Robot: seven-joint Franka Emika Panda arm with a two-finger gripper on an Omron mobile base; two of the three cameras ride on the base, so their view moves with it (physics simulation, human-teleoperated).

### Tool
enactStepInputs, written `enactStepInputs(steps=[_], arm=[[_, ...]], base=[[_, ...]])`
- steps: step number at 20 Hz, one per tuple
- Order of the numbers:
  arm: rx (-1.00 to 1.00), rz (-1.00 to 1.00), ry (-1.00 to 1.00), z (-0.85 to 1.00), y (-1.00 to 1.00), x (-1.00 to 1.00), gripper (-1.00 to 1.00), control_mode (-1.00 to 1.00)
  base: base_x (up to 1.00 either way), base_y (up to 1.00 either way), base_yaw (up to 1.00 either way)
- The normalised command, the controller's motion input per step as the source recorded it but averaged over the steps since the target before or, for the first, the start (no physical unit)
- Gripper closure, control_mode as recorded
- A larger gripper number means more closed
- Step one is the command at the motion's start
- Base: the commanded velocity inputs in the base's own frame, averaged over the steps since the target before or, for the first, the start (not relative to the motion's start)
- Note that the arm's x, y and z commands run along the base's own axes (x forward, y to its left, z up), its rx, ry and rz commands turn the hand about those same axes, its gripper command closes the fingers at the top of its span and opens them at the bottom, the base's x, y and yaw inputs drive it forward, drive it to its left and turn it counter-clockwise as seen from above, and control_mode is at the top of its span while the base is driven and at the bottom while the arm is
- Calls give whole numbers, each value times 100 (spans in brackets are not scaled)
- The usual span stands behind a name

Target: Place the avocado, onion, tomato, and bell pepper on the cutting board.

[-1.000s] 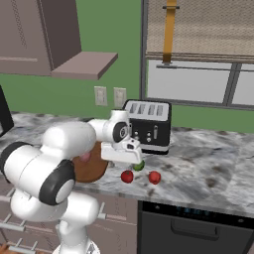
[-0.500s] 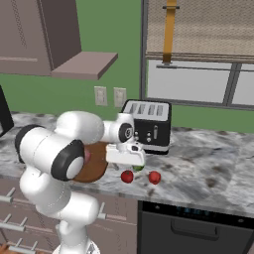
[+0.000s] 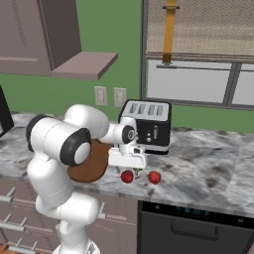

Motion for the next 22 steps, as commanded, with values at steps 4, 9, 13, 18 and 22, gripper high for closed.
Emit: enactStepInputs(steps=[4,9,13,18,22], arm=[[0,-1,2,-23,0,-14,-100,-100],[0,-3,0,-22,0,-37,-100,-100],[0,-4,0,-24,0,-47,100,-100],[0,-4,0,-9,0,-38,100,-100],[0,-1,0,7,7,-7,100,-100]], base=[[0,0,0],[0,0,0],[0,0,0],[0,0,0],[0,0,0]])
